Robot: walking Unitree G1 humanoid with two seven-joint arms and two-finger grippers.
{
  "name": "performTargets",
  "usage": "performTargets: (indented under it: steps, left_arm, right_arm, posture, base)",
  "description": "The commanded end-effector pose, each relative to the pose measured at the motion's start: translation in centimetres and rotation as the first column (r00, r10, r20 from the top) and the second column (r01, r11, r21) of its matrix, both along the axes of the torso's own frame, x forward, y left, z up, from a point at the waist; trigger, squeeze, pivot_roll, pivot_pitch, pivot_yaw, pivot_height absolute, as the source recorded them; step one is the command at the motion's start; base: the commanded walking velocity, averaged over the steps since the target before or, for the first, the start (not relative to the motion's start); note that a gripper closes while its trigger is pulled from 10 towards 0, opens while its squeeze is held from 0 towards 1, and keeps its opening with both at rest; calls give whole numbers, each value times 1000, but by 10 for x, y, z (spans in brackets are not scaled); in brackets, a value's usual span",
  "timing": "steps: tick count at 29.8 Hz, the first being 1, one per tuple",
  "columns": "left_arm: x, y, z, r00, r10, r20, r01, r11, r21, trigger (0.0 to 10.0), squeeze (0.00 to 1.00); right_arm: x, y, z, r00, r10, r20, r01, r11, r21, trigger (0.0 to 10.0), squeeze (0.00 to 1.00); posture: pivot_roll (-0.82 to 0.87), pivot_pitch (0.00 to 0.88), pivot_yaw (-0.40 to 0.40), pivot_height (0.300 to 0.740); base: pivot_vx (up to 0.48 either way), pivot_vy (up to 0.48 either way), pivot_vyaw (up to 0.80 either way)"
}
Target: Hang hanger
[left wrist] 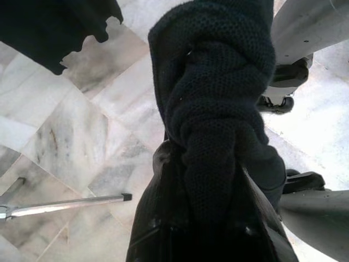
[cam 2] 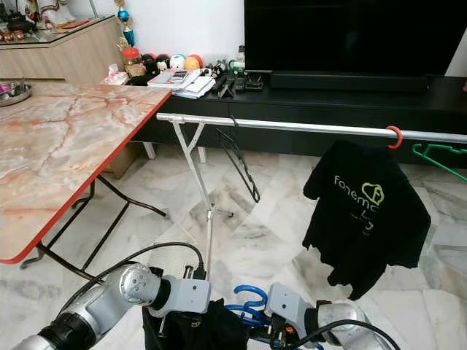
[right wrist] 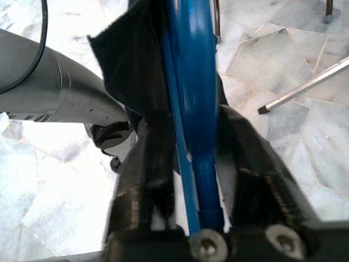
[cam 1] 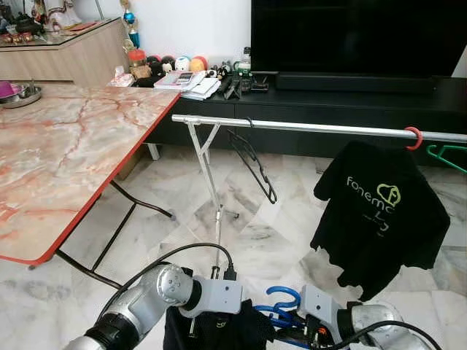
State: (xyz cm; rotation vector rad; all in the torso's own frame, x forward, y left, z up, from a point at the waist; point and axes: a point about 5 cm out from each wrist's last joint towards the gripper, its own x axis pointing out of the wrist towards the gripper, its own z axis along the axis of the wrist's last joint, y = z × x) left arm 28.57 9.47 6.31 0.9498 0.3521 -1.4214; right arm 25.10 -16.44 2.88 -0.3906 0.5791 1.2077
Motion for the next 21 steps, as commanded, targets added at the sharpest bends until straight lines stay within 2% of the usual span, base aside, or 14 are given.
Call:
performTargets:
  steps: [1, 21]
  left_arm:
    - [5, 0, 7, 1000, 2, 29, -1, 1000, -17, 0, 0]
    - [8, -6, 11, 998, 20, 56, -17, 998, -55, 0, 0]
  right_arm:
    - [1, 5, 1, 1000, 12, 5, -12, 1000, 6, 0, 0]
    - [-6, 14, -3, 1000, 2, -15, -1, 999, 51, 0, 0]
  posture:
    - [13, 54, 34, 740]
    - [1, 25, 34, 740]
  base:
    - [0, 0, 0]
    - [0, 0, 0]
